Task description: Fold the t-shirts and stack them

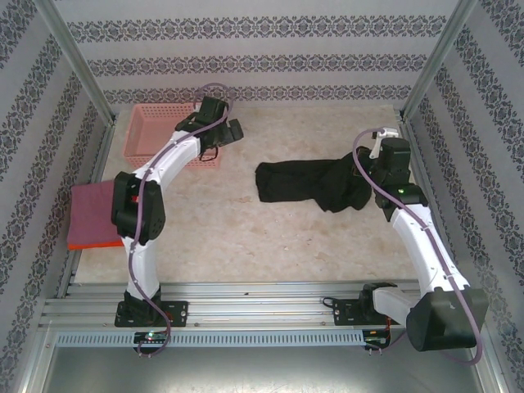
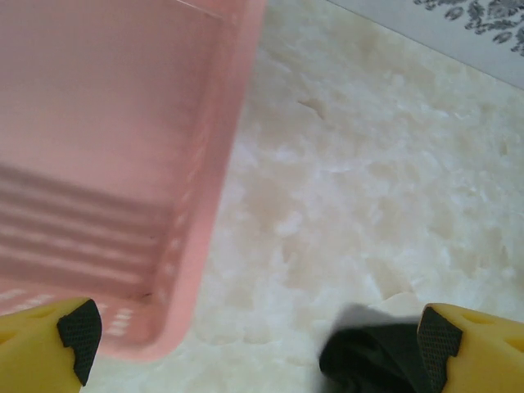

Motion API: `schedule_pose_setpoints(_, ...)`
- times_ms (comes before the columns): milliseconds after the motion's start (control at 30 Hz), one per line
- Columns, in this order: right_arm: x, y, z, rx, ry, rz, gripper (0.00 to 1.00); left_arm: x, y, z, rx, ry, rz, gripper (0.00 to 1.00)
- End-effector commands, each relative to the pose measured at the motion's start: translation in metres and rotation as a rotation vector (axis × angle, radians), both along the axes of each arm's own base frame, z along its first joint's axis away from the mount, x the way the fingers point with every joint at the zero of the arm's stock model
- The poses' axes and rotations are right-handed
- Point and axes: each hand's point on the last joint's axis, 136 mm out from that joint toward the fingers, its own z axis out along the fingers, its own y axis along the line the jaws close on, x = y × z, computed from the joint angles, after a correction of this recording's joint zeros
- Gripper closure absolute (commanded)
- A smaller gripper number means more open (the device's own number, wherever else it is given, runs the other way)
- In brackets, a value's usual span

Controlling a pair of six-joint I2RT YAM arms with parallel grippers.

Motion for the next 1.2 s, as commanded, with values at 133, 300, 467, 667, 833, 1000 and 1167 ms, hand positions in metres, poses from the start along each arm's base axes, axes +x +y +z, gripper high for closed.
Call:
schedule_pose_setpoints(133, 0.002, 0.022, -0.011, 0.069, 0.011, 0.05, 1.0, 0.014, -0.034, -0.034, -0.031, 0.123, -0.098, 0.01)
schedule_pose_setpoints(300, 0.002, 0.031, -0.017, 0.068, 0.027, 0.076, 1.0, 0.023, -0.044, -0.047, -0.037, 0.158, -0.13, 0.07)
schedule_pose_setpoints(467, 0.002, 0.041, -0.022, 0.076, 0.039, 0.096, 1.0, 0.028, -0.033, -0.056, -0.016, 0.176, -0.104, 0.16)
schedule_pose_setpoints(667, 0.002, 0.045, -0.023, 0.078, 0.042, 0.105, 1.0, 0.028, -0.007, -0.058, 0.035, 0.196, -0.065, 0.16)
schedule_pose_setpoints(833, 0.004, 0.048, -0.024, 0.082, 0.045, 0.109, 1.0, 0.027, 0.011, -0.056, 0.07, 0.211, -0.033, 0.16)
schedule_pose_setpoints(1000, 0.009, 0.053, -0.021, 0.086, 0.044, 0.123, 0.99, 0.028, 0.029, -0.057, 0.079, 0.227, 0.005, 0.15)
schedule_pose_setpoints(1167, 0.012, 0.058, -0.018, 0.089, 0.042, 0.137, 0.99, 0.03, 0.048, -0.054, 0.077, 0.227, 0.053, 0.15)
